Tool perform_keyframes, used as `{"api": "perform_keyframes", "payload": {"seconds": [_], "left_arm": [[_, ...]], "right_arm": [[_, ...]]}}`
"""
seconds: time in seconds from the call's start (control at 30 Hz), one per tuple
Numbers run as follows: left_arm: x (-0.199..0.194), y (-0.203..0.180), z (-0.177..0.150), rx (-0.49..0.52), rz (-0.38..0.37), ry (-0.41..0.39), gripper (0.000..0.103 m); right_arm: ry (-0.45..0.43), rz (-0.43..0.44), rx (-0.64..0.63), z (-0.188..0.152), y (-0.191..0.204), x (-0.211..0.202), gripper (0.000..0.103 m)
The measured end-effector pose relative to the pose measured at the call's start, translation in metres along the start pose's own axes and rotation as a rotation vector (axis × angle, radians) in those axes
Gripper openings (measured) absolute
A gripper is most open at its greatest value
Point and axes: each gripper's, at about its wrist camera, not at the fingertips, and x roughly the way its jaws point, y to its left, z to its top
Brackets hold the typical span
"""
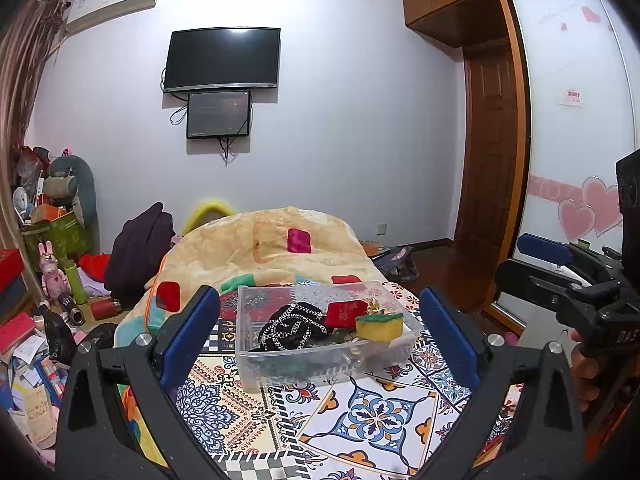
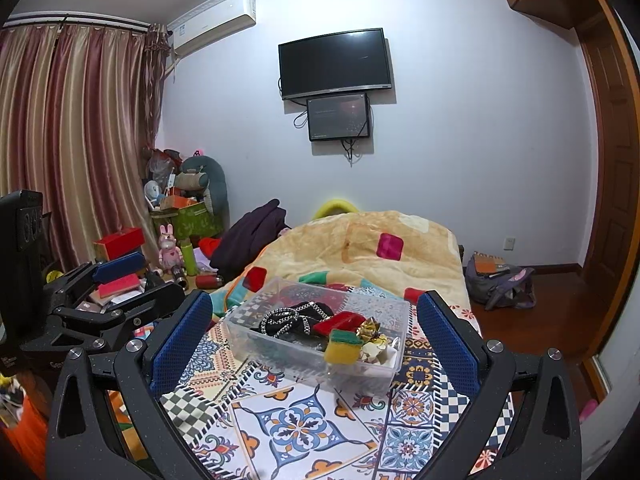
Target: Organize soft objects
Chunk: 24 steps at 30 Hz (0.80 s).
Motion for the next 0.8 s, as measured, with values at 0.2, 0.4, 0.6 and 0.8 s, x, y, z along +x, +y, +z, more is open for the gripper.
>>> {"api": "perform_keyframes", "payload": {"seconds": [0.2, 0.4, 0.6, 0.8], "left_arm": [[-0.0001, 0.0004, -0.0001, 0.0, 0.0, 0.001, 0.102], [-0.0009, 0.0005, 0.0006, -0.003, -0.008, 0.002, 0.103], [-0.0011, -0.0005, 0.0004, 0.0, -0.009, 0.004, 0.103], [0.0004, 0.0001, 0.0014, -0.004, -0.014, 0.009, 0.103]], "right_arm": [[0.0, 0.002, 0.002, 0.0006, 0.0014, -0.0017, 0.102], [-0.002, 0.003, 0.003, 0.0015, 0.0029, -0.0028, 0.102], [-0.002, 0.003, 0.005, 0.0019, 0.0039, -0.0037, 0.102], [0.0, 0.002, 0.004, 0.0021, 0.0046, -0.0046, 0.103]]}}
